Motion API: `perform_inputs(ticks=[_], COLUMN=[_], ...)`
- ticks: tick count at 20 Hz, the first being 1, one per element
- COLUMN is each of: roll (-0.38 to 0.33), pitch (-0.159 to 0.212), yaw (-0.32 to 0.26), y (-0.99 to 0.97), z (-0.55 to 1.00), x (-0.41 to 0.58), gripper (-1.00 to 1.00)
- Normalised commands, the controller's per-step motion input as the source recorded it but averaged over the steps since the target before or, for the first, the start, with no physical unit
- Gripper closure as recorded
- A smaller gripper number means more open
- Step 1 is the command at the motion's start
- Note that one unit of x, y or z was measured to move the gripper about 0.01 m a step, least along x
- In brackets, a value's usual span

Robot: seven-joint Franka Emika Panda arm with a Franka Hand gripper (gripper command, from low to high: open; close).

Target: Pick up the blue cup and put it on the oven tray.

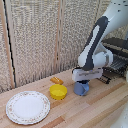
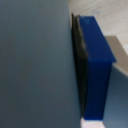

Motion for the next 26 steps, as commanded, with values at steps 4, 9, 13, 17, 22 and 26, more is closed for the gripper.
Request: perform_inputs(ticks=[4, 9, 13, 17, 22, 26], roll=[-0.01, -0.065, -0.093, -0.128, -0.129, -0.113], pitch=[0.024, 0.033, 0.004, -0.001, -0.003, 0.0], yaw=[-0.156, -0.2, -0.207, -0.197, -0.168, -0.164], y=[-0.03, 0.05, 0.07, 0.02, -0.03, -0.09], z=[0.71, 0.8, 0.72, 0.61, 0.56, 0.56], x=[0.501, 0.507, 0.487, 0.476, 0.582, 0.625], gripper=[1.0, 1.0, 1.0, 1.0, 1.0, 1.0])
